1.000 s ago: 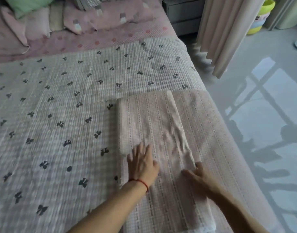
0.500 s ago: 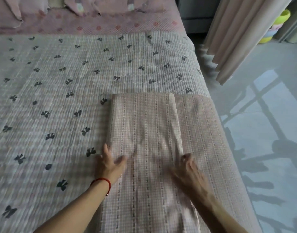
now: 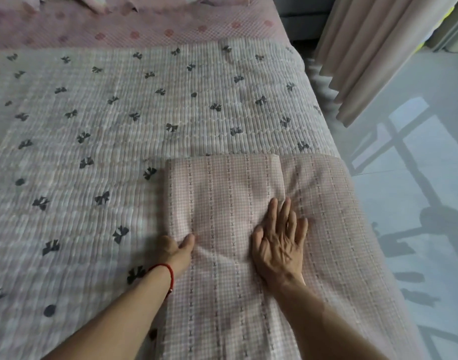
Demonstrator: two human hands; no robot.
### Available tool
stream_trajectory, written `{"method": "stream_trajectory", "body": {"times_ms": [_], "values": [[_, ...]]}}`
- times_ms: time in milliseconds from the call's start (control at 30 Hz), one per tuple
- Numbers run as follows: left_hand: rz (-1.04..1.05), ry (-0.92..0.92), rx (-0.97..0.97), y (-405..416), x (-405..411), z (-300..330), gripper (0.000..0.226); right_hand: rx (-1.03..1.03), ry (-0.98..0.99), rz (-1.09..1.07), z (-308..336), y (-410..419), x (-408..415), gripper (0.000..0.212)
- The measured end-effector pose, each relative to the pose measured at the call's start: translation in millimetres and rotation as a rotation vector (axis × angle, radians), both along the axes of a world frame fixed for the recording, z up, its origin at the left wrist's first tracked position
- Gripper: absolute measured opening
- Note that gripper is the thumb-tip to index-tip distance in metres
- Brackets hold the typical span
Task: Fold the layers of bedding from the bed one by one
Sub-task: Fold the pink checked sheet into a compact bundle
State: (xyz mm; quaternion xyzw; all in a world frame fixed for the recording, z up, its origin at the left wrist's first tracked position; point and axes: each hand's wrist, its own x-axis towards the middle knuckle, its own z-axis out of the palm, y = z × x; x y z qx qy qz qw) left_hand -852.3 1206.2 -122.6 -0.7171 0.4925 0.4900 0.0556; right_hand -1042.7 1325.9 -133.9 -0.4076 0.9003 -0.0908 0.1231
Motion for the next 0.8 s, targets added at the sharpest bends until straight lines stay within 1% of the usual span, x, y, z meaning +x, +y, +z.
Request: {"method": "stream_trajectory", "body": {"times_ms": [100,167,233,267,300,333,367,400,433,467,500,533,567,633,667,733,800], "values": [[-0.042,-0.061,-0.019,-4.9,1.4,-7.2,0.09,0.027,0.018,0.004,-11.4,-2.3,-1.4,0.077],[-0.062,-0.064,-0.031,-5.6,-0.5,-3.5,0.091,0.039,0.027,0.016,-13.5,-3.7,-3.6,0.077],[-0.073,-0.025,-0.062,-0.9,-1.2,8.4,0.089,0.037,0.032,0.009,-7.9,-4.5,-2.0,0.077],[-0.113,0.011,-0.112,0.8,1.5,14.5,0.086,0.051,0.025,0.007,-3.6,-4.2,-0.7,0.076],[-0.211,0.042,-0.191,2.4,5.8,25.1,0.081,0.067,0.004,0.003,1.1,-3.2,0.6,0.073],[-0.351,0.088,-0.296,1.9,13.7,36.9,0.079,0.069,-0.031,-0.012,8.9,0.3,6.0,0.07],[-0.507,0.087,-0.396,-0.7,26.2,47.5,0.081,0.057,-0.065,-0.019,19.5,8.7,19.4,0.068],[-0.668,0.049,-0.517,-12.5,36.0,53.1,0.088,0.016,-0.072,0.013,30.4,17.8,37.8,0.068],[-0.874,-0.04,-0.635,-23.6,48.5,57.3,0.101,-0.012,-0.074,0.09,42.1,32.9,69.0,0.072],[-1.075,-0.159,-0.713,-38.7,55.2,60.3,0.115,-0.028,-0.093,0.183,53.8,46.9,104.8,0.076],[-1.239,-0.289,-0.738,-50.8,59.4,63.2,0.127,-0.013,-0.135,0.273,63.6,63.0,144.8,0.08],[-1.376,-0.392,-0.735,-61.2,57.5,66.6,0.134,0.02,-0.176,0.319,69.7,76.8,179.5,0.083],[-1.49,-0.451,-0.723,-67.3,54.9,66.7,0.136,0.064,-0.22,0.316,71.8,88.9,211.3,0.088],[-1.652,-0.492,-0.765,-72.0,39.7,68.1,0.129,0.188,-0.257,0.249,72.5,99.9,248.8,0.101],[-1.718,-0.515,-0.819,-71.5,30.3,65.6,0.119,0.21,-0.232,0.227,69.8,103.1,256.6,0.105],[-1.789,-0.544,-0.914,-68.4,17.2,59.2,0.091,0.237,-0.201,0.216,61.0,107.3,258.5,0.103],[-1.803,-0.511,-0.961,-67.0,11.9,60.3,0.069,0.289,-0.231,0.249,64.1,110.2,254.9,0.093]]}}
